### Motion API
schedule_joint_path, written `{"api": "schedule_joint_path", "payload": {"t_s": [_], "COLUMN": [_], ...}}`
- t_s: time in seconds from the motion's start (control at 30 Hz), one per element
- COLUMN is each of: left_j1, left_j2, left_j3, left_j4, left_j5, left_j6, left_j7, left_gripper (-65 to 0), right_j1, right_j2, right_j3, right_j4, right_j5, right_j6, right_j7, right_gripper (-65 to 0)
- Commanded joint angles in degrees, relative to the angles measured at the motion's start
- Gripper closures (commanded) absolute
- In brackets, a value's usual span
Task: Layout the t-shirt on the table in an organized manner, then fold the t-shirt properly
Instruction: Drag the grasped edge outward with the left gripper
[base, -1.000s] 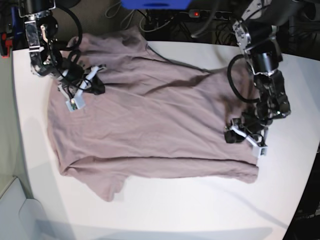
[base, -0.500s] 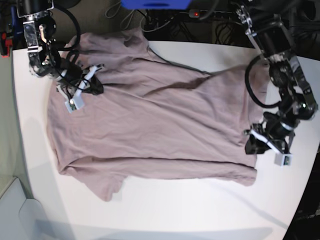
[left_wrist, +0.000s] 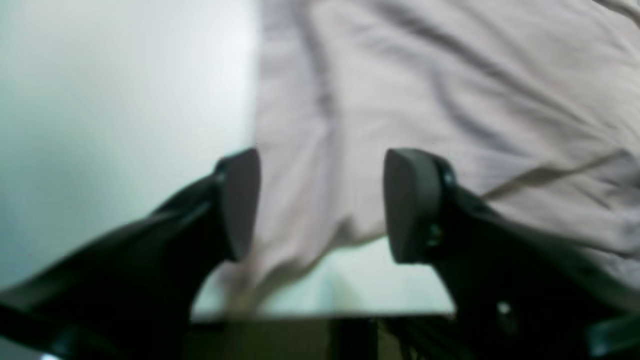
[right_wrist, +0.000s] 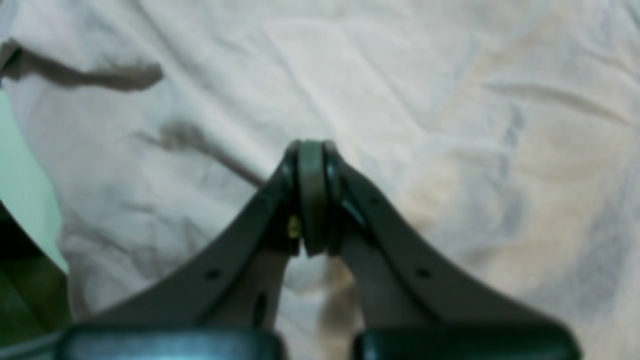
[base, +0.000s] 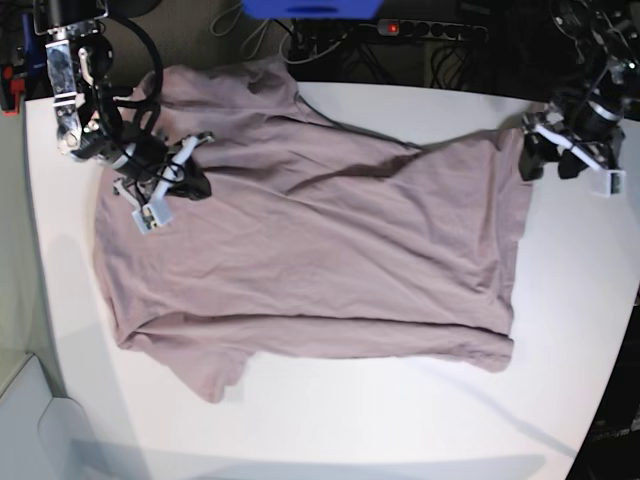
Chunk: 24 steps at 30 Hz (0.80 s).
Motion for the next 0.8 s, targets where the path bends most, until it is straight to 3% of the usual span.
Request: {"api": "schedule_joint_path", "payload": {"t_s": [0.0,0.13,0.3,0.5,0.77], "left_j1": [1.7,6.8,10.8,7.6,0.4], "left_j2": [-0.7,-2.1,-1.9,-1.8,-0.2], "left_j3": [-1.5,-5.1,-8.6,-10.4,-7.7], "left_j4": [1.1,1.1,0.0,-2.9,-9.4], "left_j5": [-2.1,-3.1,-1.9,7.1,17.8], "left_j6": [-0.1,-0.5,-4.6,-8.5,-8.7], "left_j7": [-0.9,-0.8,-1.3,-1.3,-1.3], "left_gripper": [-42.7,-43.3,-43.3,-43.3,-43.3], "right_j1": [0.4,0.4,-0.1,-0.2,-0.3], "right_j2": [0.6,0.6,-0.9,-2.6,-2.6], "right_j3": [0.4,0.4,1.7,4.9,4.9], "right_j4": [1.5,1.5,1.5,1.5,1.5], "right_j5": [1.0,1.0,1.0,1.0,1.1], "right_j6": [0.2,0.2,0.2,0.2,0.2], "right_j7": [1.3,1.3,1.3,1.0,0.9], "right_gripper": [0.0,0.0,0.0,0.0,0.0]}}
